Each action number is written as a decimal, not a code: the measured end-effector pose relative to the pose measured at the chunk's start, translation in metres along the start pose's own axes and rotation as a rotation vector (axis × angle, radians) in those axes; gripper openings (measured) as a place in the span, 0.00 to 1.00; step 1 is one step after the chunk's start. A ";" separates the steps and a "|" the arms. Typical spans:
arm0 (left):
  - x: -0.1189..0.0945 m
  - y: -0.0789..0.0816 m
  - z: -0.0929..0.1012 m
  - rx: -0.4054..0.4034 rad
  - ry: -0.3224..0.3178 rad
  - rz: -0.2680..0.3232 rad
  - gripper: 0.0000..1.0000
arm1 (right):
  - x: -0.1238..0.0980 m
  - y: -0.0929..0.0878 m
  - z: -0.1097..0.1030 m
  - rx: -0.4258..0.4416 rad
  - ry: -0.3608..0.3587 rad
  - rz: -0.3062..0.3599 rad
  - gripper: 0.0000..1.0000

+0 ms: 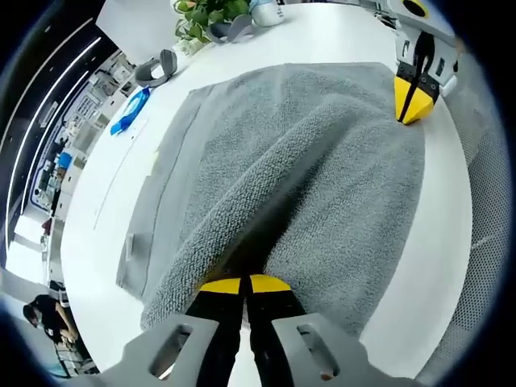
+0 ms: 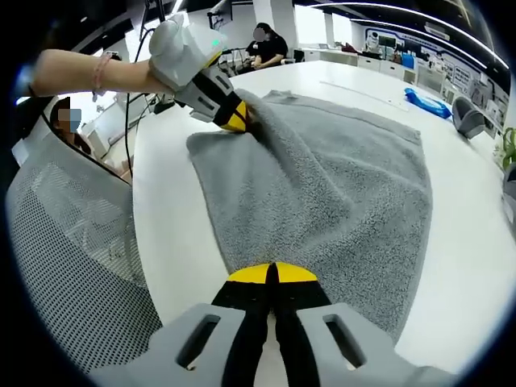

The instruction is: Fold the towel on the table until its edges align and the towel forms a compact rectangular stack.

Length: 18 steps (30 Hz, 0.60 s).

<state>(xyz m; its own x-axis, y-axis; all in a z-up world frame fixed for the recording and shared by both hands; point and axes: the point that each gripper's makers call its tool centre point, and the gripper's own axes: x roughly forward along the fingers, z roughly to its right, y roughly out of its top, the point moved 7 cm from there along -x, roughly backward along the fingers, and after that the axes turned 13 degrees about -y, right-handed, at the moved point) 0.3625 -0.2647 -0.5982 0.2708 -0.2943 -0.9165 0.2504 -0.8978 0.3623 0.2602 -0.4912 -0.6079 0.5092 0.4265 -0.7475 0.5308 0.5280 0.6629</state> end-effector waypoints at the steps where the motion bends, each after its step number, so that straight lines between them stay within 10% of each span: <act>1: 0.000 0.000 -0.001 0.000 0.002 0.003 0.01 | 0.000 0.000 -0.001 0.001 0.002 -0.001 0.00; 18: 0.003 -0.003 -0.022 -0.141 -0.036 0.074 0.01 | 0.007 0.005 -0.023 0.051 0.118 0.021 0.00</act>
<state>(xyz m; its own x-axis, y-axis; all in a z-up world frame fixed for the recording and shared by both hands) 0.3827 -0.2557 -0.5989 0.2601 -0.3721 -0.8910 0.3597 -0.8190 0.4470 0.2503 -0.4688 -0.6111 0.4395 0.5220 -0.7310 0.5562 0.4808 0.6778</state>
